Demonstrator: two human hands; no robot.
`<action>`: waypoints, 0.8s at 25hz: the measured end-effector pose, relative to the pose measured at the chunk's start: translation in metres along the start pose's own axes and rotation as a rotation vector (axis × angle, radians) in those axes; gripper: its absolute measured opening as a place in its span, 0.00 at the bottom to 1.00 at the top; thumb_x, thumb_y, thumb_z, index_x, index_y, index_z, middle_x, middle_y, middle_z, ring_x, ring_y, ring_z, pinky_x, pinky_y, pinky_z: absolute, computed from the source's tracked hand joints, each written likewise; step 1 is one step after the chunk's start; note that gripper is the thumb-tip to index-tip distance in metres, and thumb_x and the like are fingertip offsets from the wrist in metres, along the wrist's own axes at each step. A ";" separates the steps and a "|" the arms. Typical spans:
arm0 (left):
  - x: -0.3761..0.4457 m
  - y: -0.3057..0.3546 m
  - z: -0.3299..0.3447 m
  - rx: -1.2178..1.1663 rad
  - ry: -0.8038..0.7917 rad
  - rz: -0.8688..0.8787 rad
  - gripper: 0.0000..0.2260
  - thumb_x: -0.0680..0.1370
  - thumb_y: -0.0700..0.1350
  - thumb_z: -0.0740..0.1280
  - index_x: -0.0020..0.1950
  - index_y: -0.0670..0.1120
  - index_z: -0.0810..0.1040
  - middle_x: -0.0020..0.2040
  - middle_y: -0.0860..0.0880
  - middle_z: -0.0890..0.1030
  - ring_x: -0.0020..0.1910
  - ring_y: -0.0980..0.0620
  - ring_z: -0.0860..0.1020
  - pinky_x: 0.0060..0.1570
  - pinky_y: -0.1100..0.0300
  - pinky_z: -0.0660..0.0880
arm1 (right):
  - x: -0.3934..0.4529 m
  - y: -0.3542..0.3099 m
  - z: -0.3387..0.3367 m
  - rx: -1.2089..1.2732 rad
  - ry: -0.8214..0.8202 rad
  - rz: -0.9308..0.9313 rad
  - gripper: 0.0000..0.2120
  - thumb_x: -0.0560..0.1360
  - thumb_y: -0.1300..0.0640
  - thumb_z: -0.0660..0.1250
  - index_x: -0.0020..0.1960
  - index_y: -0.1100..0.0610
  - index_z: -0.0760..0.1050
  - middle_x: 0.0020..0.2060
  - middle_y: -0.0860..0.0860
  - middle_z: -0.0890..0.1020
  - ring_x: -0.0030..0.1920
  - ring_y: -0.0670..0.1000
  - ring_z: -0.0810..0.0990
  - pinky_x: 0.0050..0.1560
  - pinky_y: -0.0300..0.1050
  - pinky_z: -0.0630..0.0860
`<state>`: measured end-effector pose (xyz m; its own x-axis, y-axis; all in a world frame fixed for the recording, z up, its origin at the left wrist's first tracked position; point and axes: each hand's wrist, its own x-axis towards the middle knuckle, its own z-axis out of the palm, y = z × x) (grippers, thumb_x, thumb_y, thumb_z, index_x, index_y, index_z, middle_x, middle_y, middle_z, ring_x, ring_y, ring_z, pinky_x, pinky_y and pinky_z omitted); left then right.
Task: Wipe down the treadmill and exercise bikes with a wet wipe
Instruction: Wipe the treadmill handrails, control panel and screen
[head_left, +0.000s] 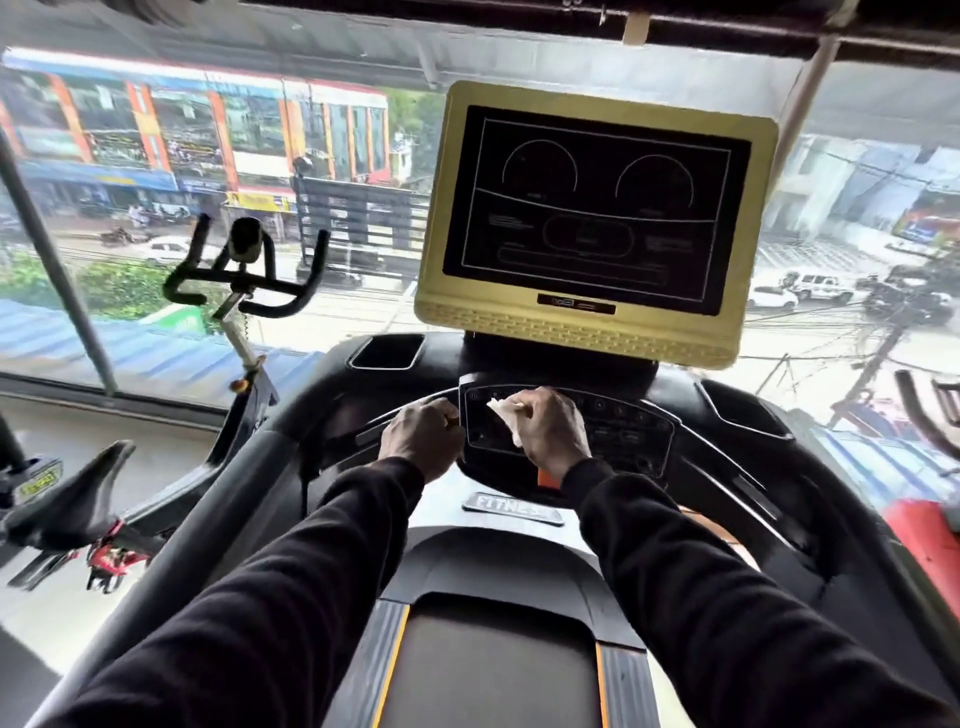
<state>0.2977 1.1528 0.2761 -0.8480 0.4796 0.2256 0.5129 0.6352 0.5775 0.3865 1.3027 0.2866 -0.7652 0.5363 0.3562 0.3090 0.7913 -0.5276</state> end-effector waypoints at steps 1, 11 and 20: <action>0.017 0.003 0.009 0.014 0.009 -0.001 0.10 0.73 0.49 0.67 0.53 0.53 0.81 0.52 0.51 0.81 0.55 0.46 0.78 0.52 0.56 0.72 | 0.019 0.008 0.005 0.021 0.008 -0.022 0.09 0.76 0.46 0.67 0.49 0.49 0.83 0.47 0.50 0.85 0.50 0.53 0.82 0.50 0.46 0.77; 0.128 -0.016 0.071 0.091 0.003 -0.077 0.14 0.77 0.52 0.68 0.61 0.51 0.80 0.60 0.50 0.80 0.61 0.46 0.76 0.58 0.54 0.72 | 0.153 0.056 0.058 -0.222 -0.193 -0.244 0.15 0.79 0.58 0.57 0.56 0.58 0.81 0.53 0.54 0.82 0.56 0.57 0.78 0.54 0.47 0.73; 0.151 -0.050 0.104 0.188 0.049 0.164 0.21 0.81 0.60 0.48 0.56 0.51 0.75 0.49 0.49 0.83 0.50 0.44 0.79 0.49 0.50 0.71 | 0.189 0.042 0.081 -0.332 -0.671 -0.182 0.18 0.83 0.54 0.53 0.66 0.61 0.74 0.66 0.56 0.75 0.67 0.57 0.72 0.64 0.45 0.66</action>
<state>0.1580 1.2562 0.2000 -0.7543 0.5589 0.3444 0.6563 0.6549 0.3745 0.2096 1.4135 0.2695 -0.9661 0.1804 -0.1847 0.2179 0.9533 -0.2090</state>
